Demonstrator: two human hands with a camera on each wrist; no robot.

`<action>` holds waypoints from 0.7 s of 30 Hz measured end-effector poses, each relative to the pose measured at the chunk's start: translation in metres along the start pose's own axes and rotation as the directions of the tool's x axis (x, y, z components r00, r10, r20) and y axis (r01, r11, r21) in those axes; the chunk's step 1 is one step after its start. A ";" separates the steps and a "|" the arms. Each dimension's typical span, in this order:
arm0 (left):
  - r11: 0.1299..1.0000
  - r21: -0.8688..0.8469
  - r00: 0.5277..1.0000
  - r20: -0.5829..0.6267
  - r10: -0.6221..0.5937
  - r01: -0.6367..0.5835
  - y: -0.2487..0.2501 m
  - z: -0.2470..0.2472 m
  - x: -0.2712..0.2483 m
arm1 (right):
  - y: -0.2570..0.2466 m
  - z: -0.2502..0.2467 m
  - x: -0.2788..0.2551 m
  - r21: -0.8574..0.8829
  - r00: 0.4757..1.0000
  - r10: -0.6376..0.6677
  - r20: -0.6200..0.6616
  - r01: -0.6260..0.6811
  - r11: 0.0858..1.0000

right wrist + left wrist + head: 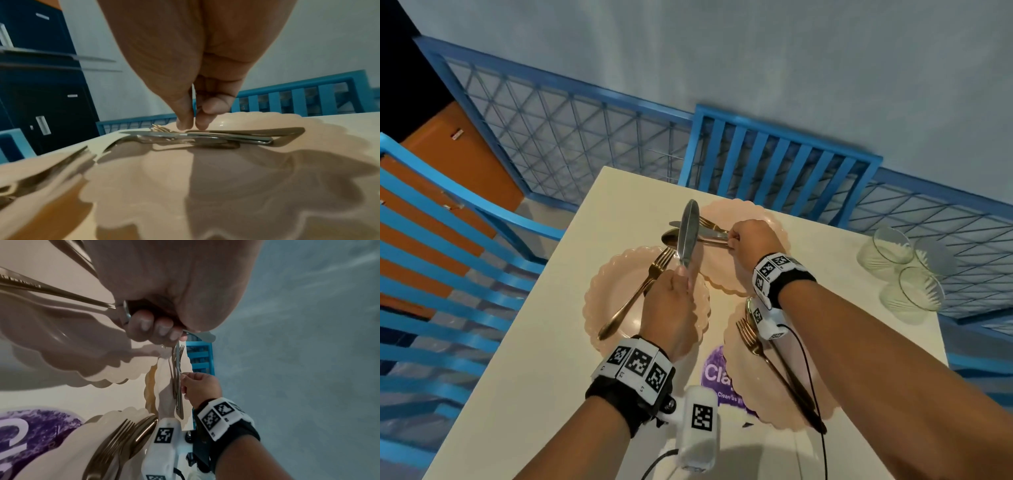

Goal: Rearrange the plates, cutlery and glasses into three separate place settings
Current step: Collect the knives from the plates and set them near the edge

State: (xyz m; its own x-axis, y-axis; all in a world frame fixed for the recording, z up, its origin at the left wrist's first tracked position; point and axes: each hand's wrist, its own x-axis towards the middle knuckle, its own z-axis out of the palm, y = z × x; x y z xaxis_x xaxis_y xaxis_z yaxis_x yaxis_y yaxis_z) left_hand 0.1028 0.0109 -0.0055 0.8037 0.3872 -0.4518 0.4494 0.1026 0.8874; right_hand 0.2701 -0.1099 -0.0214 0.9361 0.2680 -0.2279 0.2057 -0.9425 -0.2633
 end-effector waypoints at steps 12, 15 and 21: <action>0.999 0.043 0.998 -0.059 0.017 -0.014 -0.014 -0.016 0.026 | -0.003 0.020 0.047 -0.349 0.990 -0.121 0.073 0.139 0.927; 1.000 0.016 0.999 -0.047 0.027 -0.026 -0.012 -0.020 0.026 | -0.004 0.018 0.046 -0.301 0.987 -0.146 0.072 0.161 0.940; 0.996 -0.069 0.996 -0.075 0.043 -0.048 -0.005 -0.027 0.021 | -0.019 -0.017 0.025 -0.039 0.983 -0.177 -0.045 0.175 0.984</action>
State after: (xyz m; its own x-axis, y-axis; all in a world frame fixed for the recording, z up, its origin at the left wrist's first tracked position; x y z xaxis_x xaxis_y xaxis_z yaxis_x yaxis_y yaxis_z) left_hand 0.1069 0.0437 -0.0172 0.7908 0.4585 -0.4055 0.3825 0.1470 0.9122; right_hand 0.2946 -0.0890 -0.0060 0.8969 0.4210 -0.1357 0.3772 -0.8881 -0.2625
